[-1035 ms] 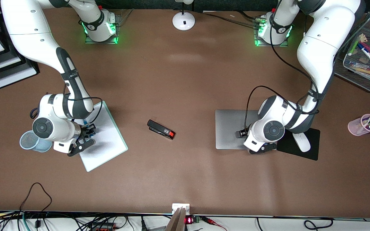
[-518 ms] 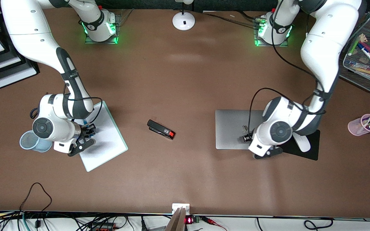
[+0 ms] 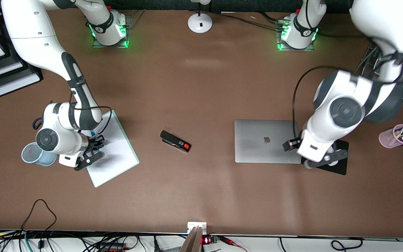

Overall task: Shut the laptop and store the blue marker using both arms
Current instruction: 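Press the laptop lid fully shut with the left gripper, then raise the left gripper off the laptop and draw it back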

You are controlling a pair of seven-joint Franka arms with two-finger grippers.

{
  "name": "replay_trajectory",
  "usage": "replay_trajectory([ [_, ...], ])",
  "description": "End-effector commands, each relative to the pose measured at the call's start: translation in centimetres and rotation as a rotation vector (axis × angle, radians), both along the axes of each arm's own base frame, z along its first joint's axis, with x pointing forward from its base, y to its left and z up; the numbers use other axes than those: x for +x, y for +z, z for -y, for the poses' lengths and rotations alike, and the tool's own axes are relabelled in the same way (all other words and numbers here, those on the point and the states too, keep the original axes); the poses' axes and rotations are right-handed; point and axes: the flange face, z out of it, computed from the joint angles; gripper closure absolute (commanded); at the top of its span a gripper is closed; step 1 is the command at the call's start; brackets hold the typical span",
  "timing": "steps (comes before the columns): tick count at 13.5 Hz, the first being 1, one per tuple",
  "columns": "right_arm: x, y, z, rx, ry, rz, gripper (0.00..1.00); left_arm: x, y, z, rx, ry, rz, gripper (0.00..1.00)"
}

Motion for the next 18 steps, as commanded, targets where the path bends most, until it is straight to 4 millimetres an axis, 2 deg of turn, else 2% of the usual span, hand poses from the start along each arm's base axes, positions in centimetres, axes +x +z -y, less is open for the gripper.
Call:
replay_trajectory([
  [1,0.2,-0.1,0.2,0.017,0.011,0.009,0.66,-1.2,3.2,-1.5,0.021,0.018,0.021,0.0],
  [5,0.2,-0.2,0.1,0.018,0.009,0.009,0.67,-1.5,5.0,-2.9,0.033,0.024,0.03,0.0],
  [6,0.2,-0.1,0.1,0.018,0.005,0.009,0.78,-1.6,5.4,-3.0,0.033,-0.003,0.033,0.0],
  [7,0.2,-0.1,0.1,0.019,0.001,0.01,0.8,-1.9,6.2,-3.4,0.039,-0.023,0.032,0.0],
  [9,0.2,-0.2,0.1,0.017,0.002,0.007,0.81,-2.4,6.3,-3.7,0.052,-0.056,-0.003,0.0],
  [12,0.2,-0.4,0.2,0.017,0.001,0.007,0.82,-3.4,7.9,-3.8,0.062,-0.099,-0.018,0.0],
  [18,0.2,-0.9,0.3,0.017,0.004,0.001,0.82,-5.1,11.4,-7.4,0.005,-0.205,-0.068,0.0],
])
